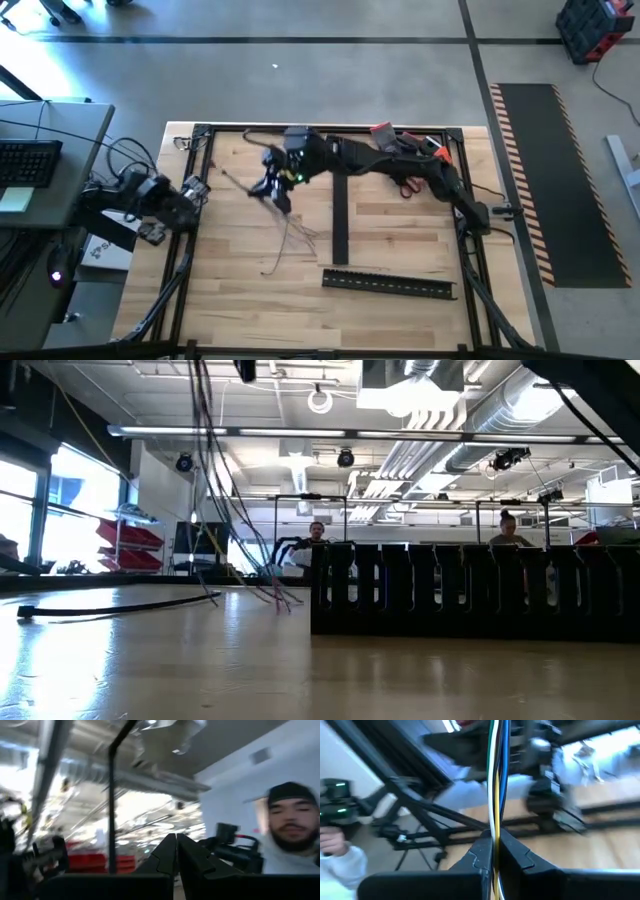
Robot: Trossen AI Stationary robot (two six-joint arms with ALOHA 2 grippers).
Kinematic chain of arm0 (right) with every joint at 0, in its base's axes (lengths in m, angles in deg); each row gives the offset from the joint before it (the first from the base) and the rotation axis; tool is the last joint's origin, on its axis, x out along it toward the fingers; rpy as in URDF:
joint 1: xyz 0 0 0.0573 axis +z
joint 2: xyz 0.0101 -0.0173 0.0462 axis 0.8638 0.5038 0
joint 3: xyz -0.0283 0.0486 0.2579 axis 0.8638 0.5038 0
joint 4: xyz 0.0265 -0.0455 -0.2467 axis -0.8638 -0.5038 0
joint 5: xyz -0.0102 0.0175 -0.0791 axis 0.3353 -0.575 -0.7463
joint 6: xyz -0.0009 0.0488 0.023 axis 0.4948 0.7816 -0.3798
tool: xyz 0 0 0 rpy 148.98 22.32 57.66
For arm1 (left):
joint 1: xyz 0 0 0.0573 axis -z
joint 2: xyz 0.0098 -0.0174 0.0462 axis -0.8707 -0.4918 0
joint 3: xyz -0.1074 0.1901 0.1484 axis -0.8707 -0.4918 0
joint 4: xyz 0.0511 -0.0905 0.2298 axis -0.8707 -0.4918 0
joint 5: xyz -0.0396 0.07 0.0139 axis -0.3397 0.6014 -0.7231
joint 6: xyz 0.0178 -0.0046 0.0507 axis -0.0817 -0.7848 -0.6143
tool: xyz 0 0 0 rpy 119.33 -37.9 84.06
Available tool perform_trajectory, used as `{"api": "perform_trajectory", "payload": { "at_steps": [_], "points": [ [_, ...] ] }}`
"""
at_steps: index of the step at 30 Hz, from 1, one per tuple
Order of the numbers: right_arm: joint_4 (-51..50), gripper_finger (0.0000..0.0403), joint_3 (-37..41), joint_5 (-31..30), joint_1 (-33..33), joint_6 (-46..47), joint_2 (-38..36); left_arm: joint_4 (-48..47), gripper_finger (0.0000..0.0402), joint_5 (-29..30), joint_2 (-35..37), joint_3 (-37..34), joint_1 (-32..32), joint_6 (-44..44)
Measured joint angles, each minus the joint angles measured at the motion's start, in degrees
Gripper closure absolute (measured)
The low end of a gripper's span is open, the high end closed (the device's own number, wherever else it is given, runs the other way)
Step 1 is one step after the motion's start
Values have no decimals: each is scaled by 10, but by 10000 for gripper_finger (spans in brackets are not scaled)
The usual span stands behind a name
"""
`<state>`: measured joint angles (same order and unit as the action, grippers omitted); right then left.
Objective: Ziptie cables
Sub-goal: Move the cable wires to the middle left of the table
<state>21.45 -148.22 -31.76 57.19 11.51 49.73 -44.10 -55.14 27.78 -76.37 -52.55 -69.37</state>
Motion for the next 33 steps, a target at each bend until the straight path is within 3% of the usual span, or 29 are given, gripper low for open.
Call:
{"api": "perform_trajectory", "payload": {
  "at_steps": [4,8,10,14,17,25,33],
  "points": [
    [62,403,1,61,43,24,-3,0,401,-47,0,27,0,0],
    [164,403,1,156,77,54,-3,-1,401,-66,0,34,0,0],
    [208,403,1,176,85,68,-4,-6,401,-67,0,34,0,0],
    [181,403,-1,120,77,55,16,-16,401,-64,0,34,-1,-9],
    [194,403,1,87,57,82,79,-28,401,-61,0,34,-1,-15],
    [401,403,0,60,-5,222,242,-62,401,-23,0,33,-1,-15],
    [414,403,1,-21,-55,303,321,-64,401,6,0,33,-1,-6]
  ]
}}
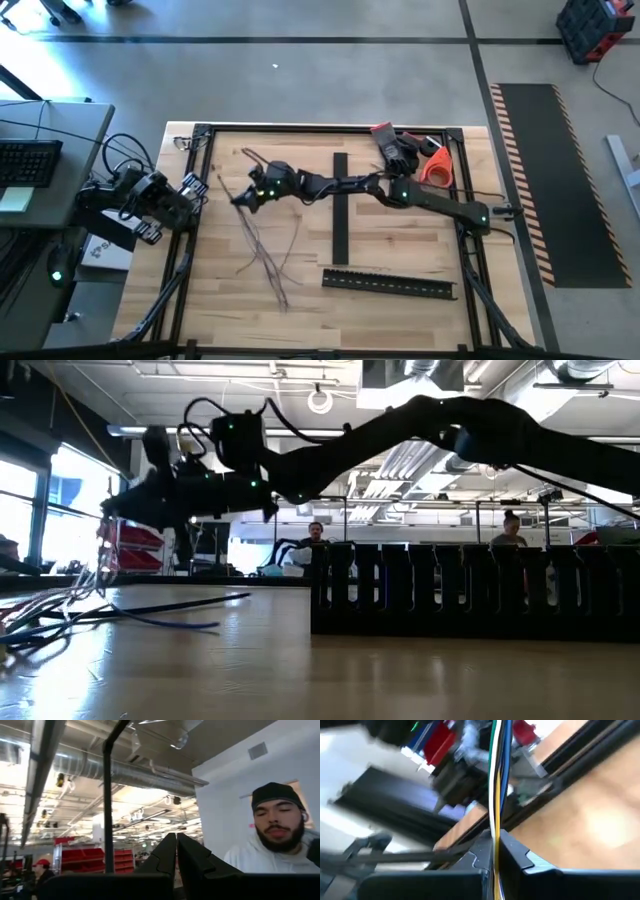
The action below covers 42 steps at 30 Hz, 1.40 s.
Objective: Ziptie cables
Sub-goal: Move the cable wires to the middle left of the table, then move the cable duct to the top center of the table
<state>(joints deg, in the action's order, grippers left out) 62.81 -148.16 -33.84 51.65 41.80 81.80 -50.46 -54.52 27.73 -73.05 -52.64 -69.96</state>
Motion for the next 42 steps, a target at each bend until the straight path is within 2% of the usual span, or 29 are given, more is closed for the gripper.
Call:
{"api": "perform_trajectory", "payload": {
  "at_steps": [3,5,9,15,19,21,27,31,32,35,37,39,42],
  "points": [
    [-38,393,0,-12,-15,5,6,-4,401,7,0,0,0,0],
    [-52,372,1,-8,-23,-6,8,-11,401,16,0,0,0,0],
    [-22,303,0,43,-39,-23,8,-31,401,45,0,0,0,0],
    [94,196,0,128,-63,-17,4,-49,401,65,0,0,0,4],
    [109,169,-1,135,-65,1,-13,-51,401,69,0,0,0,13],
    [77,168,-1,136,-64,-12,-16,-51,401,70,0,0,0,16],
    [-65,167,1,87,-50,-157,-36,-59,401,70,0,0,0,27],
    [-262,167,1,53,-37,-313,-117,-62,401,70,0,0,0,33],
    [-330,167,1,22,-31,-365,-149,-65,401,70,0,0,0,33],
    [-531,167,-3,-142,12,-504,-239,-78,401,70,0,0,0,32],
    [-642,167,-4,-224,49,-543,-274,-88,401,70,0,0,0,32],
    [-748,167,0,-252,88,-550,-291,-97,401,70,0,0,0,31],
    [-858,167,2,-250,138,-535,-308,-115,401,70,0,0,0,29]
  ]
}}
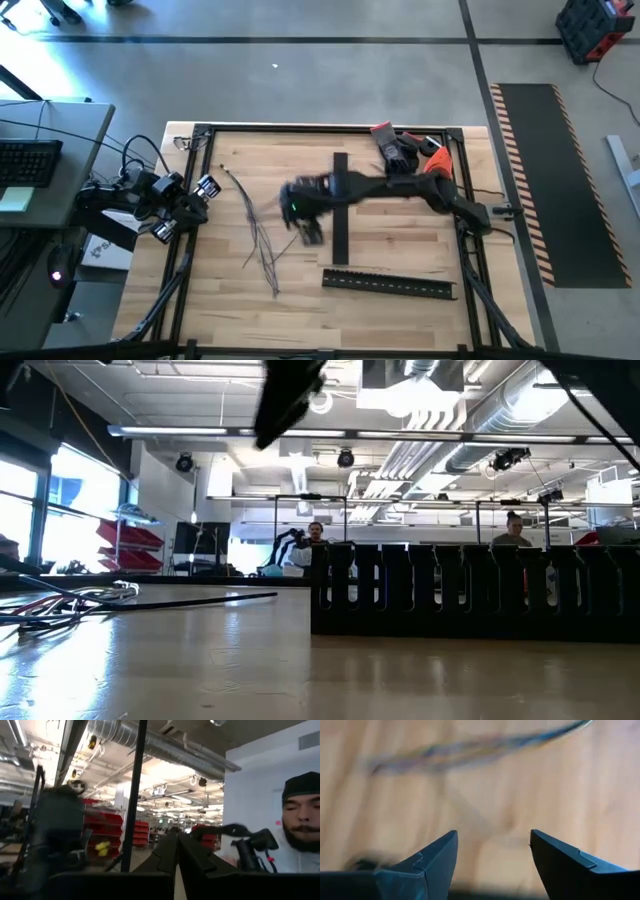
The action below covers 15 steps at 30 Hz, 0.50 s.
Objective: Ziptie cables
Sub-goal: Move the cable duct to the top center of the table
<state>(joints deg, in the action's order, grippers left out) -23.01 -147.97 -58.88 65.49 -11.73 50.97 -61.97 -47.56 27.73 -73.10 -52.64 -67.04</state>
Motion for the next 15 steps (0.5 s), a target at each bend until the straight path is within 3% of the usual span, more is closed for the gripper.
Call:
{"api": "perform_trajectory", "payload": {
  "at_steps": [5,11,15],
  "points": [
    [-85,167,8,78,63,91,-11,-24,401,0,0,0,0,-23],
    [-105,167,69,84,119,184,-20,-69,401,-2,0,0,0,-23],
    [-97,167,160,88,162,235,-26,-105,401,0,0,0,0,-23]
  ]
}}
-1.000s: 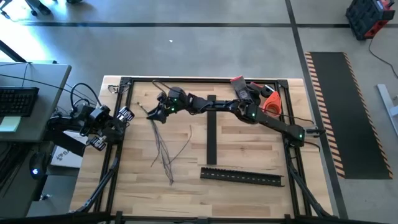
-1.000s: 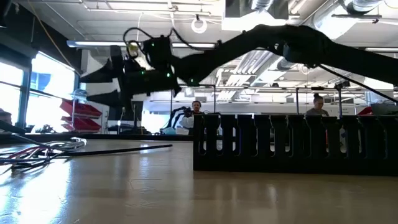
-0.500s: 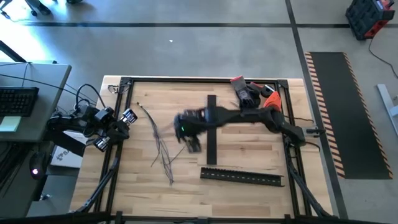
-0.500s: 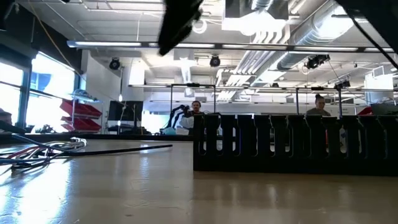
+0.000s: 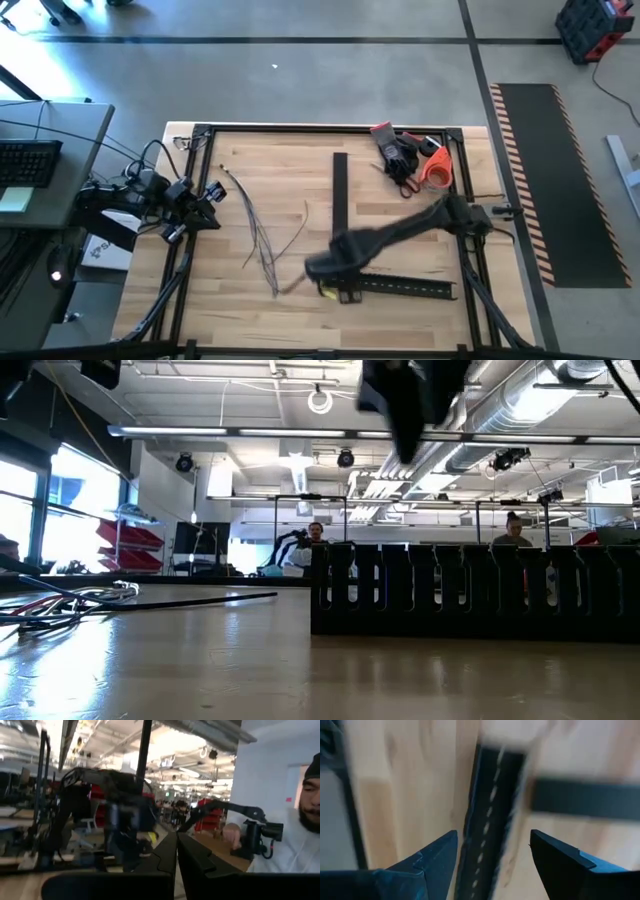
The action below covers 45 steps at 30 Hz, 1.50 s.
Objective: Ziptie cables
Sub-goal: Move the cable duct to the top center of the table
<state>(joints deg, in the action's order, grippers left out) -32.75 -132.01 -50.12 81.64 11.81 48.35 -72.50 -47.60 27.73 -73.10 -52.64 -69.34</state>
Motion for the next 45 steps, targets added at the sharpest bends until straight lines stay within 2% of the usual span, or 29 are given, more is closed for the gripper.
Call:
{"api": "perform_trajectory", "payload": {
  "at_steps": [6,13,18,21,23,26,29,34,40,45],
  "points": [
    [35,167,196,23,42,61,-80,-10,401,3,0,-4,0,0],
    [211,167,424,25,30,131,-222,-13,401,54,0,-23,0,10],
    [267,167,518,25,22,137,-264,-14,401,93,0,-29,0,14],
    [284,168,561,27,21,127,-257,-13,401,105,0,-29,0,12],
    [306,176,582,36,17,130,-260,-11,401,125,0,-29,0,7],
    [360,210,614,62,15,142,-256,-13,401,141,-3,-29,0,4],
    [390,266,627,65,9,147,-258,-13,401,163,-4,-29,0,-1],
    [398,385,613,60,-3,158,-258,-14,401,167,-8,-30,0,-1],
    [404,401,557,34,-24,161,-268,-16,401,169,-12,-29,0,-2],
    [404,402,534,-12,-79,206,-305,-16,401,166,-16,-29,0,-2]
  ]
}}
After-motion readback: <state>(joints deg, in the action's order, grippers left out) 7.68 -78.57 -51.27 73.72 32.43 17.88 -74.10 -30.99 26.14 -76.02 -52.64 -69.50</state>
